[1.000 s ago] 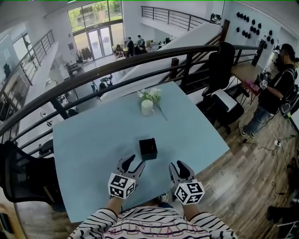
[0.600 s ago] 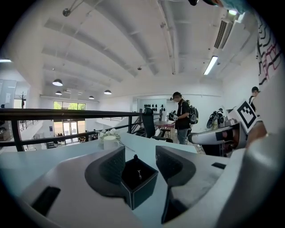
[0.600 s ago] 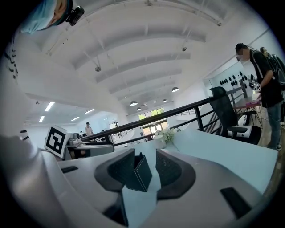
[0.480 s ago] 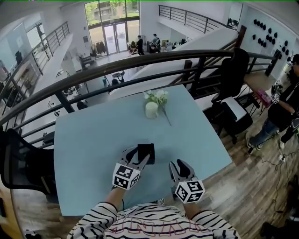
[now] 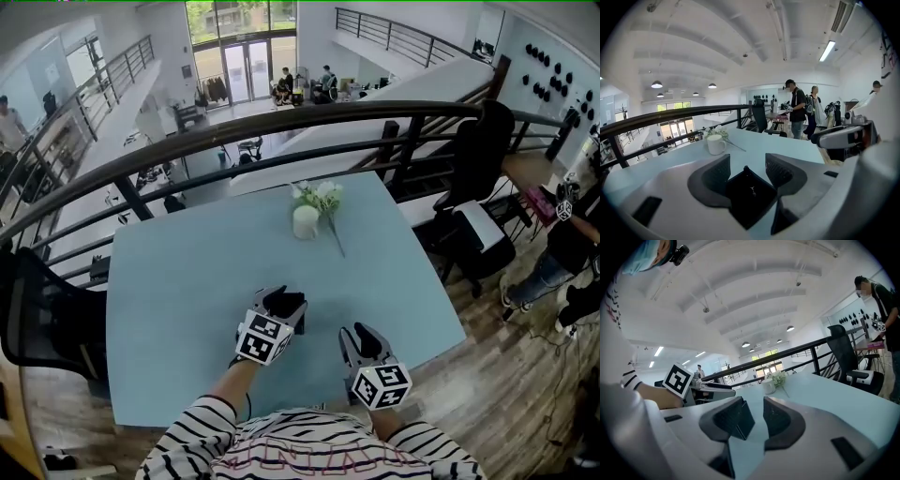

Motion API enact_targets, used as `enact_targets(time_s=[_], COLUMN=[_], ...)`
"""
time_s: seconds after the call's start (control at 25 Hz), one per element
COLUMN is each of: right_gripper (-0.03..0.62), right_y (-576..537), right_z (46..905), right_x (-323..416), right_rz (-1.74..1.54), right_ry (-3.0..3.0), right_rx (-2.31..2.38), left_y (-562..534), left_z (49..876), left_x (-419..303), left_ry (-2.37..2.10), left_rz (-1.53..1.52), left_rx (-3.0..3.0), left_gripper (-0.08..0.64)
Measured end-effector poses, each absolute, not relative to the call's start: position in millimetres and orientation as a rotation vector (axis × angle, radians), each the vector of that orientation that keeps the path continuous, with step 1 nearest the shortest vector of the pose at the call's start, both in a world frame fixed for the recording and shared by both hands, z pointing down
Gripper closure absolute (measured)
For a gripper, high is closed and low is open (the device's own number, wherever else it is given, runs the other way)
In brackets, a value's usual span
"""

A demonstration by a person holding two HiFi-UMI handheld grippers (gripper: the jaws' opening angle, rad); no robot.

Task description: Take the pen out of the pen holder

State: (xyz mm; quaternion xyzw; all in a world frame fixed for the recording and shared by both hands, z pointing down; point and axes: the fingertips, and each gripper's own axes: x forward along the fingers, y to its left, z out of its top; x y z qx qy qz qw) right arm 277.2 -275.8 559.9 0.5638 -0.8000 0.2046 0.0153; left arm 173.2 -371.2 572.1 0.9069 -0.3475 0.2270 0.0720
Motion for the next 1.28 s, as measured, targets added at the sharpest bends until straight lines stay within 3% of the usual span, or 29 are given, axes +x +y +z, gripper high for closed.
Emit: enact_targets(time_s=[0.68, 0.92, 1.28], right_gripper=[0.451, 0.451, 0.451], right_y=[-301.3, -305.3, -307.6], right_z=[569.9, 571.9, 577.7], right_x=[303.3, 300.7, 303.4], right_rz=[0.681, 0.701, 0.723], right_ry=[-2.527, -2.53, -2.515], right_rx=[1.708, 1.692, 1.71], left_y=[-389.9, -392.4, -388.7], left_z=[613.9, 614.6, 620.9], left_x=[193.7, 190.9, 196.0], left_ry=[-1.004, -0.994, -0.922], left_rz=[0.997, 1.054, 1.135], left_rx=[2.591, 2.583, 2.586], left_gripper=[0.35, 0.43, 0.472])
